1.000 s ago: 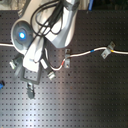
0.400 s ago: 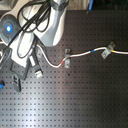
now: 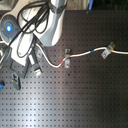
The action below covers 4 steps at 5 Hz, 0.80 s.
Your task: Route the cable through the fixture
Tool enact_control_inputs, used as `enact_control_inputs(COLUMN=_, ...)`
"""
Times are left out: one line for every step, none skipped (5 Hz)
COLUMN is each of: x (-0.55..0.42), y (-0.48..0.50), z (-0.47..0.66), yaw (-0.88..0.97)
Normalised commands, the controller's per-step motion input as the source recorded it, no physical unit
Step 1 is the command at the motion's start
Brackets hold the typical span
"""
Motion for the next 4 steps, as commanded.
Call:
enact_control_inputs(x=-0.052, y=0.103, z=0.43, yaw=-0.15)
enact_control_inputs(x=-0.083, y=0.113, z=0.51, yaw=-0.15)
enact_control_inputs(x=-0.146, y=0.117, z=0.42, yaw=-0.11)
enact_control_inputs(x=-0.139, y=0.138, z=0.23, yaw=-0.05)
